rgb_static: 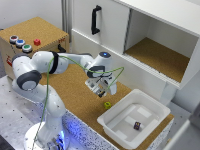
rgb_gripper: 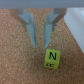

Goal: Sweep the yellow block to the right

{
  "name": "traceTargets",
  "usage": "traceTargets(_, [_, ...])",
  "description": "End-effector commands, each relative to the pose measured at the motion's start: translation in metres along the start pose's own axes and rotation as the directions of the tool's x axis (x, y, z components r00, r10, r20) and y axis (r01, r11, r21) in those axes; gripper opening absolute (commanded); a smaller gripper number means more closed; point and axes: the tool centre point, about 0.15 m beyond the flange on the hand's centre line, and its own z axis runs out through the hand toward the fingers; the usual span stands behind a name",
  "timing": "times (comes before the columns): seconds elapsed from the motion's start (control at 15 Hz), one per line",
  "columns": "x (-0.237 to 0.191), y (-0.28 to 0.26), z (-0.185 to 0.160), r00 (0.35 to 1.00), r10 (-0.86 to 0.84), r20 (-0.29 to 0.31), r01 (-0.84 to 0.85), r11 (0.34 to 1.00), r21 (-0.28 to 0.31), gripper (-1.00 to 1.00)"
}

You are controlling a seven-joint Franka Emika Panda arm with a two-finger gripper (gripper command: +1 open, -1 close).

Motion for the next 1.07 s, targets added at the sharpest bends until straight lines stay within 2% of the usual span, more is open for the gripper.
traceTargets(0.0, [-0.003, -0.004, -0.002, 1.000, 0.027, 0.000, -0.027, 1.000, -0.001, 1.00])
traceTargets(0.87, [-0.003, -0.004, -0.002, 1.000, 0.027, 0.000, -0.027, 1.000, -0.001, 1.00])
traceTargets(1.0, [0.013, 0.025, -0.015, 0.998, 0.064, -0.027, -0.063, 0.997, 0.032, 1.00])
